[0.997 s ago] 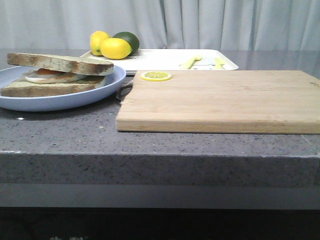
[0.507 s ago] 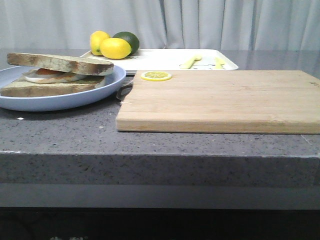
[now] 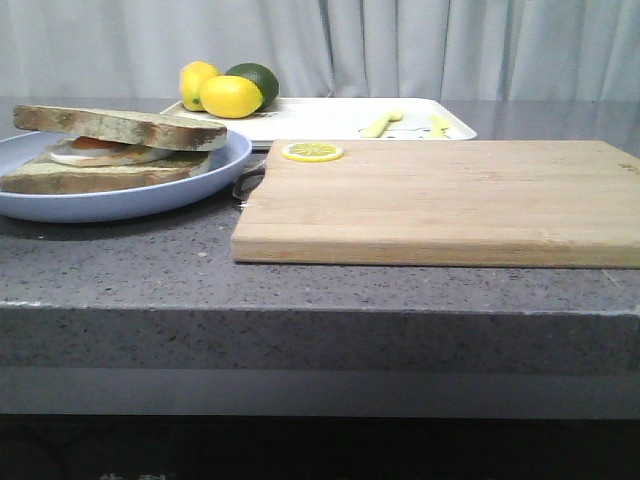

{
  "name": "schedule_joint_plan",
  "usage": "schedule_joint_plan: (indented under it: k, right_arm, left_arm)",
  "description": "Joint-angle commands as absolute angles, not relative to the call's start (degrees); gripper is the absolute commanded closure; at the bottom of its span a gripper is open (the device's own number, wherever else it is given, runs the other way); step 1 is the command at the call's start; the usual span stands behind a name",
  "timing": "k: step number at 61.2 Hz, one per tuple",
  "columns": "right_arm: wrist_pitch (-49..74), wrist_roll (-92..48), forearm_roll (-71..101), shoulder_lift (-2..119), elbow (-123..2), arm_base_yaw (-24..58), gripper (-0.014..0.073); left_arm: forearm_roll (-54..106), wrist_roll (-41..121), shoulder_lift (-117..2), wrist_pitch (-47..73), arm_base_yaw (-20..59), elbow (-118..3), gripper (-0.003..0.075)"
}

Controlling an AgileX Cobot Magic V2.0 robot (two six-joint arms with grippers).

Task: Place bread and move sandwich to tray
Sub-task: 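Move the left gripper to the blue plate rim and grasp it, then lift the plate with the left gripper and set it on the white tray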

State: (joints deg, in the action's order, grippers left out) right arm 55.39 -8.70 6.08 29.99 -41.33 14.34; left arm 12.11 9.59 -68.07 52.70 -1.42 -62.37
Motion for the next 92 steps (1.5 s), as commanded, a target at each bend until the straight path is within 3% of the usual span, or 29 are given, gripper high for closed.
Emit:
schedule_joint_plan:
  k: [1,12,43,64,85,92]
  right_arm:
    - [52.3,-8.6,5.9,30.1,-42.8,13.8,0.0183]
    - [52.3,-8.6,5.9,30.1,-42.8,13.8,0.0183]
    - [52.3,-8.6,5.9,30.1,-42.8,13.8,0.0183]
    - [52.3,-8.6,5.9,30.1,-42.8,13.8,0.0183]
    - [52.3,-8.6,5.9,30.1,-42.8,13.8,0.0183]
    - [52.3,-8.6,5.9,30.1,-42.8,13.8,0.0183]
  left_arm:
    - [22.9,16.6,-72.0,52.3,-5.5,-66.4,0.0311]
    - [30.3,18.7,-80.6,52.9,-10.1,-70.2,0.0311]
    - [39.3,23.0,-94.2,53.5,-10.3,-75.1,0.0342]
    - [39.9,23.3,-97.4,53.4,-10.3,-75.1,0.0482]
    - [42.6,23.4,-97.2,53.6,-10.3,-75.1,0.0732]
    - [45.1,25.7,-96.6,54.4,-10.3,-75.5,0.0738]
